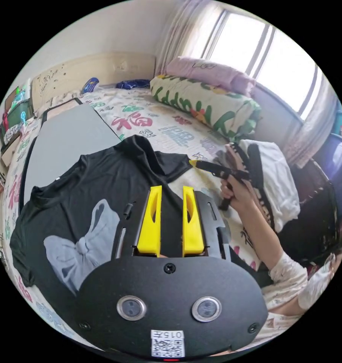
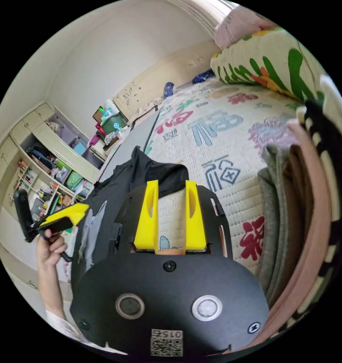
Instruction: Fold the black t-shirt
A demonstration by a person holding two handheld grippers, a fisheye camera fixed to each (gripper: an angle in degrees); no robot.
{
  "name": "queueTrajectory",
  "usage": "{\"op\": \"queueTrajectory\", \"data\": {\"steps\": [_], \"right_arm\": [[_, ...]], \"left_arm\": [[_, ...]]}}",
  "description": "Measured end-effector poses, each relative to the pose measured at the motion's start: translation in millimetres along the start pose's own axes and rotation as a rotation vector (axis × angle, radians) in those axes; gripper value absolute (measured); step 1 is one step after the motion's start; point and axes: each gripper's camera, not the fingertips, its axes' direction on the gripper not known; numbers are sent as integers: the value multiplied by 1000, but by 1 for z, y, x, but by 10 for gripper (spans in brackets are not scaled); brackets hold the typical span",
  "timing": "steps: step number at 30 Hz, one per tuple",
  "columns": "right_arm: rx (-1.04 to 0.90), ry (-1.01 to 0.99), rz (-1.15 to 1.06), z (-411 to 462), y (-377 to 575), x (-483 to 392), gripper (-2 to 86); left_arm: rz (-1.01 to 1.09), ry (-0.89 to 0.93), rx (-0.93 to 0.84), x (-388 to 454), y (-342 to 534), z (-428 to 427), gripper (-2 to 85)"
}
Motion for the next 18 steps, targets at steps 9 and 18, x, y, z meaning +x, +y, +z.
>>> {"op": "queueTrajectory", "data": {"steps": [9, 18], "right_arm": [[-68, 39, -88, -17, -14, -82, 79], [-23, -78, -50, -67, -17, -121, 26]], "left_arm": [[-175, 21, -3, -20, -109, 134, 101], [-73, -69, 4, 12, -178, 163, -3]]}}
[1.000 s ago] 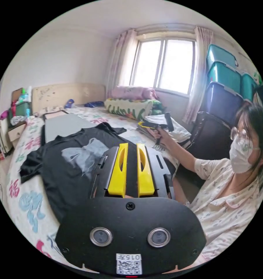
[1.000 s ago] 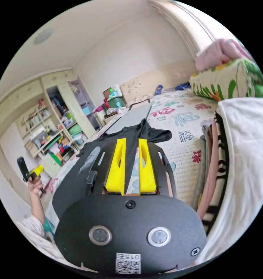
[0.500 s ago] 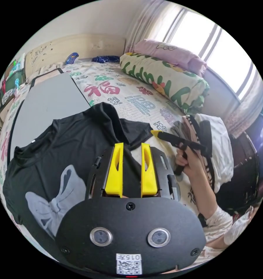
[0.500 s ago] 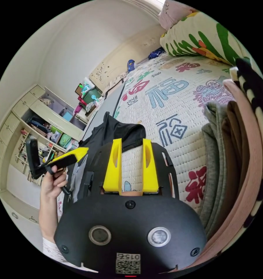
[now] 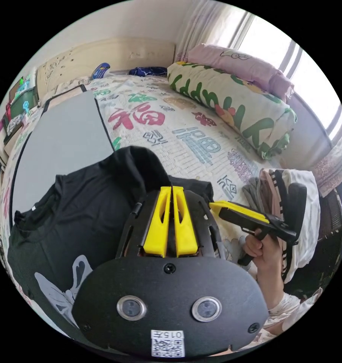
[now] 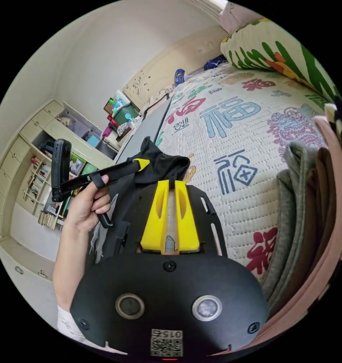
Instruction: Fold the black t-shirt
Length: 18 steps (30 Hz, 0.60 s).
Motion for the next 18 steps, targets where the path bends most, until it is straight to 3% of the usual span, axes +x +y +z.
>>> {"op": "queueTrajectory", "data": {"steps": [5, 9, 13, 18], "right_arm": [[103, 16, 50, -45, 12, -22, 9], [162, -14, 83, -75, 17, -36, 17], [159, 27, 58, -78, 12, -54, 67], [82, 61, 75, -69, -7, -67, 112]], "left_arm": [[-14, 99, 164, 22, -41, 1, -3], [-39, 97, 187, 32, -66, 39, 12], [-29, 175, 121, 29, -83, 84, 137], [-27, 222, 140, 4, -96, 91, 166]]}}
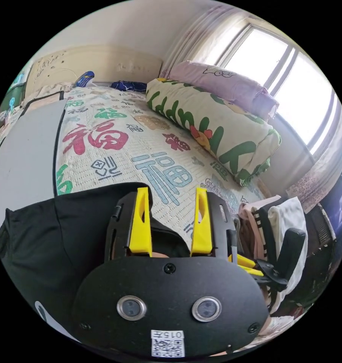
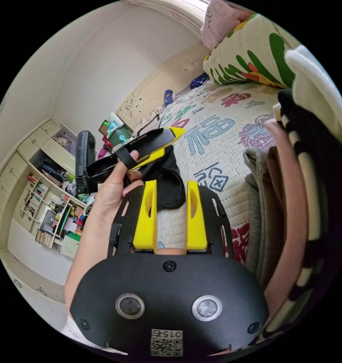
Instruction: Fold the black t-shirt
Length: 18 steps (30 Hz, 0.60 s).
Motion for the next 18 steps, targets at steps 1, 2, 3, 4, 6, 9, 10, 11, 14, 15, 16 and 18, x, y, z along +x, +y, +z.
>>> {"op": "queueTrajectory", "data": {"steps": [1, 2, 3, 4, 6, 9, 10, 11, 14, 15, 16, 18], "right_arm": [[-25, 0, -4, 4, -2, -2, 110], [-74, 1, -10, 11, -6, -6, 102], [-79, 26, 7, 10, -7, -8, 89], [-75, 34, 21, 7, -7, -9, 67], [-101, -14, 67, 6, -9, -3, 15], [-90, -46, 90, -3, -8, -3, 5], [-90, -38, 86, -5, -8, -6, 4], [-89, -24, 82, -8, -9, -11, 2], [-86, -33, 95, -15, -9, -14, 1], [-84, -39, 101, -18, -8, -14, 0], [-83, -40, 102, -20, -8, -15, 0], [-83, -36, 101, -25, -8, -20, 0]], "left_arm": [[-7, 19, 8, -5, -2, -3, 166], [-27, 61, 24, -15, -6, -8, 165], [-57, 103, 37, -26, -9, -11, 164], [-71, 123, 42, -31, -10, -12, 164], [-107, 168, 68, -46, -14, -13, 159], [-166, 134, 127, -60, -14, -12, 129], [-181, 132, 139, -63, -13, -11, 125], [-219, 138, 139, -69, -13, -6, 117], [-256, 176, 42, -82, -19, 15, 116], [-236, 157, 18, -81, -22, 17, 112], [-225, 138, 9, -80, -24, 17, 108], [-159, 32, -21, -74, -27, 14, 73]]}}
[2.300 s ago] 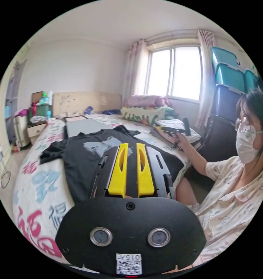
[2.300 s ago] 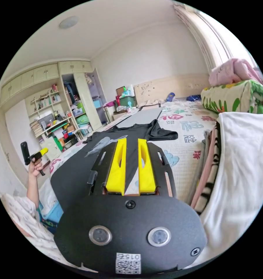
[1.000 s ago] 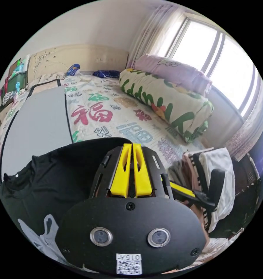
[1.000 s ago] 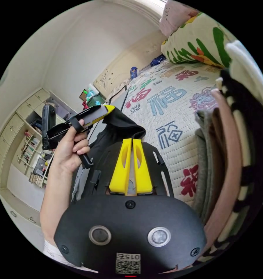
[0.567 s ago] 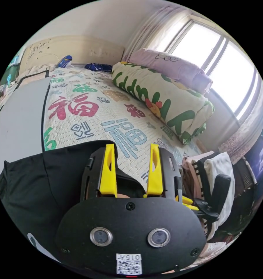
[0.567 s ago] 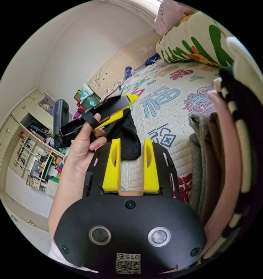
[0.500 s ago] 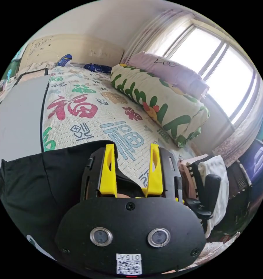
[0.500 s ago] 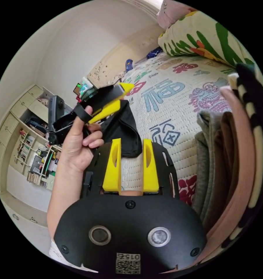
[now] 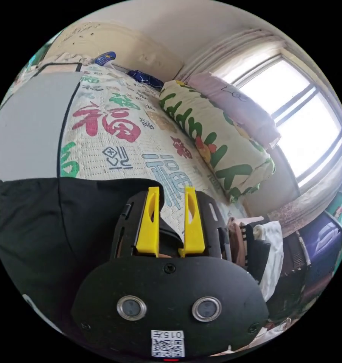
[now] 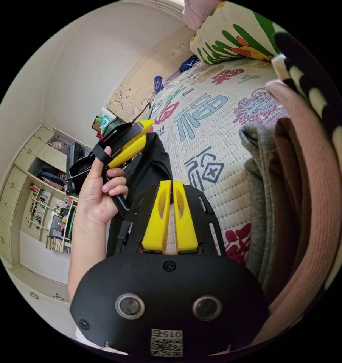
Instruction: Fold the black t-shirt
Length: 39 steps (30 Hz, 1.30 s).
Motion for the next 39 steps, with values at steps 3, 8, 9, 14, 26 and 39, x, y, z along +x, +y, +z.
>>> {"op": "queueTrajectory", "data": {"steps": [3, 8, 9, 14, 26, 39], "right_arm": [[0, -6, 4, -6, 2, -3, 0], [3, -20, 12, -14, 5, -5, 0], [3, -22, 14, -16, 5, -6, 0], [3, -26, 19, -21, 8, -7, 0], [26, -5, 18, -34, 18, -10, 0], [79, -3, 18, -46, 30, -1, -1]], "left_arm": [[86, -105, -29, 12, 0, -2, 41], [242, -228, -94, 23, 4, 2, 41], [263, -235, -104, 23, 6, 3, 48], [281, -285, -121, 10, 13, 7, 62], [210, -126, 105, -12, 10, 2, 7], [209, -40, 119, -53, 0, -34, 119]]}}
